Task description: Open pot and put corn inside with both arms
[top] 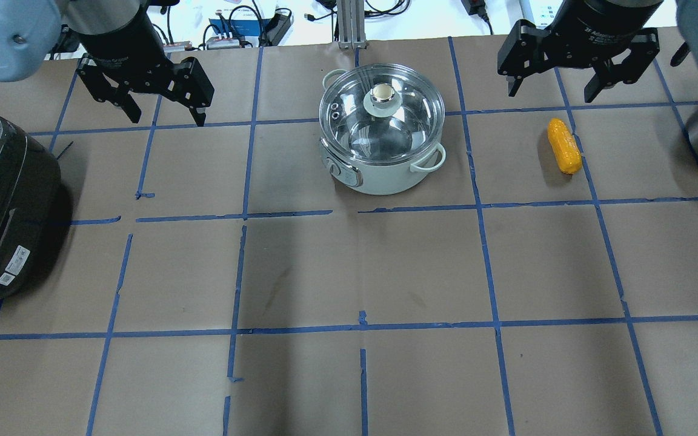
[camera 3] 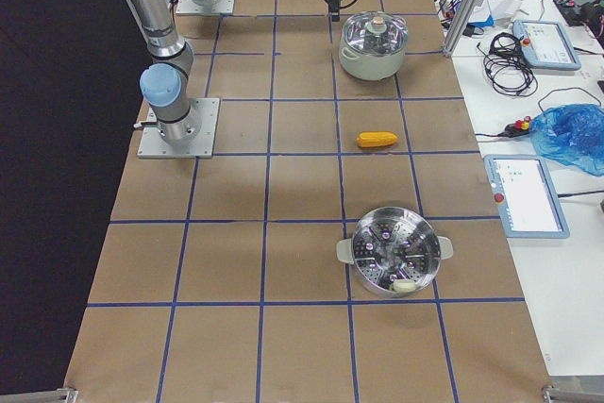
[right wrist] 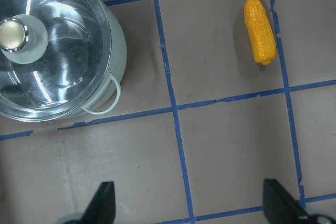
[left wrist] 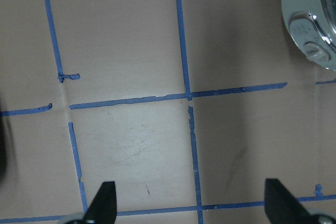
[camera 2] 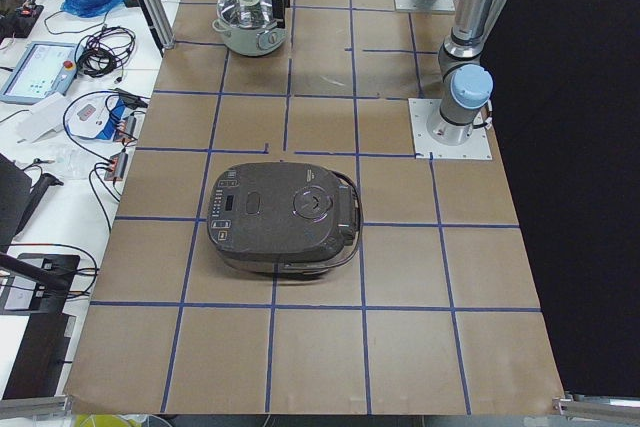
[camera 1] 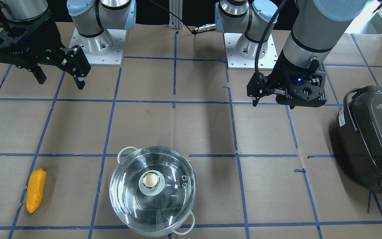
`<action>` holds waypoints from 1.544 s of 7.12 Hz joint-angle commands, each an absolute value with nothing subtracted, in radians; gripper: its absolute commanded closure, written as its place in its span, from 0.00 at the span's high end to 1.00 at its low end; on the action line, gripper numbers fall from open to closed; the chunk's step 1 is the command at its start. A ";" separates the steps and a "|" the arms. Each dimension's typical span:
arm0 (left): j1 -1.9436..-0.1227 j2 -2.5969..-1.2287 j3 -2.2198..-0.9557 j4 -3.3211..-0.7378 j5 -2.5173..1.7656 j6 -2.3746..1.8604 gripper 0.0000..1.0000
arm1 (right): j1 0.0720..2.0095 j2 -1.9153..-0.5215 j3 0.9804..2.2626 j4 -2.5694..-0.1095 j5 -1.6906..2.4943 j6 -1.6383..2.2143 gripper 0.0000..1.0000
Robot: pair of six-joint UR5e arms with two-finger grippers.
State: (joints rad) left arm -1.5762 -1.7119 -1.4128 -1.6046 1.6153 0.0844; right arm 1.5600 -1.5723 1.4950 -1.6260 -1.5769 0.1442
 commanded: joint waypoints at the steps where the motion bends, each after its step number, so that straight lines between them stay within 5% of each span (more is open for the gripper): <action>1: -1.575 -1.712 -1.414 -1.605 1.615 0.084 1.00 | 1.560 -1.572 1.496 -1.628 -1.577 0.141 1.00; 8: -1.606 -1.767 -1.341 -1.556 1.583 0.022 1.00 | 1.417 -1.500 1.425 -1.606 -1.576 0.020 1.00; 11: -1.763 -1.969 -1.203 -1.384 1.557 -0.126 1.00 | 1.339 -1.303 1.437 -1.783 -1.580 -0.106 1.00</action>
